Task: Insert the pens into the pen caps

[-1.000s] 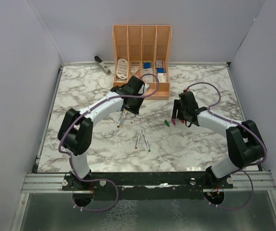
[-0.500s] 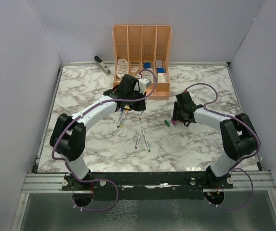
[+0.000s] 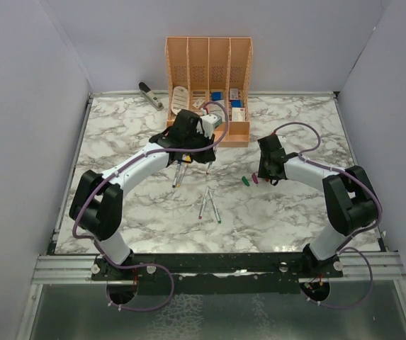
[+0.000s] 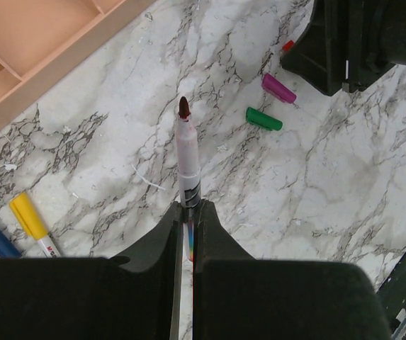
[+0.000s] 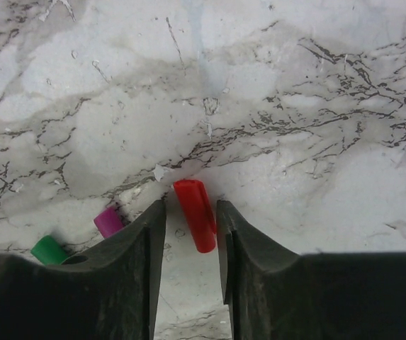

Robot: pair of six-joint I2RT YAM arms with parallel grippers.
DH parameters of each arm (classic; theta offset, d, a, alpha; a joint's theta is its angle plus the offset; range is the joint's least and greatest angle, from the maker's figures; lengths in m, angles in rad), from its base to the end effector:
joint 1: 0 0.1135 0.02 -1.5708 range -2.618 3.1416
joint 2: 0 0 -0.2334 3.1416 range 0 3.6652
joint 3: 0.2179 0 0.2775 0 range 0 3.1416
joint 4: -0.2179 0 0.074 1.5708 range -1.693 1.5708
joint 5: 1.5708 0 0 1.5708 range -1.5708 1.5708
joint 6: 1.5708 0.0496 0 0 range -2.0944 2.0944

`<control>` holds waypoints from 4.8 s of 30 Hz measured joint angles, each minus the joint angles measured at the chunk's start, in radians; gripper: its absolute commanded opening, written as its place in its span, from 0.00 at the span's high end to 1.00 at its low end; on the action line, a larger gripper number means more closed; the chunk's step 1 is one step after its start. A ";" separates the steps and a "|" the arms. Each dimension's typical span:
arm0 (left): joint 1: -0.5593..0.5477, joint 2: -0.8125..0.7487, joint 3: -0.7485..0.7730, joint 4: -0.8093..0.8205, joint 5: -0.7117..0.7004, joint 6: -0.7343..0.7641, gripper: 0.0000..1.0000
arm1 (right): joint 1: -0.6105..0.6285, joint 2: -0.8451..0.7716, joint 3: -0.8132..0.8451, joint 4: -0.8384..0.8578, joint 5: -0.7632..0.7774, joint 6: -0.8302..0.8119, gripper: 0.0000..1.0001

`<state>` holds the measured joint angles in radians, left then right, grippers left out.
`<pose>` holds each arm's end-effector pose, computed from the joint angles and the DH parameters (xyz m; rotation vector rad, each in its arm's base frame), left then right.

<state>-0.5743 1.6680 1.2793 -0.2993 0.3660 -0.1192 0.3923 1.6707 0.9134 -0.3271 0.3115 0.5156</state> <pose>0.3338 -0.2371 0.2222 0.7195 2.2097 -0.7747 0.3182 0.1152 0.0961 0.2584 2.5600 -0.0831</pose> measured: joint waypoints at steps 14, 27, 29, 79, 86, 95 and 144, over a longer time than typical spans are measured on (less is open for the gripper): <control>0.019 -0.020 -0.039 0.048 0.035 0.000 1.00 | 0.000 -0.016 -0.006 -0.039 -0.020 0.027 0.73; 0.026 -0.039 -0.090 0.090 0.064 -0.026 1.00 | 0.000 0.040 0.056 -0.051 -0.014 0.033 0.72; 0.029 -0.049 -0.097 0.090 0.064 -0.028 1.00 | 0.000 0.041 0.056 -0.051 -0.014 0.034 0.72; 0.058 -0.095 -0.251 0.543 0.425 -0.253 1.00 | -0.002 -0.229 0.013 0.914 -0.605 0.006 0.99; 0.058 -0.050 -0.220 0.554 0.462 -0.297 1.00 | -0.002 -0.229 0.007 0.988 -0.715 0.031 0.99; 0.058 -0.029 -0.187 0.562 0.496 -0.333 1.00 | -0.002 -0.229 -0.028 1.021 -0.774 0.028 0.99; 0.071 -0.010 -0.187 0.607 0.526 -0.382 1.00 | -0.002 -0.228 -0.075 1.086 -0.797 0.038 0.99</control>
<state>-0.5030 1.6581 1.0924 0.3073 0.8917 -0.5011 0.3908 1.4429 0.8383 0.7586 -0.4854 0.5533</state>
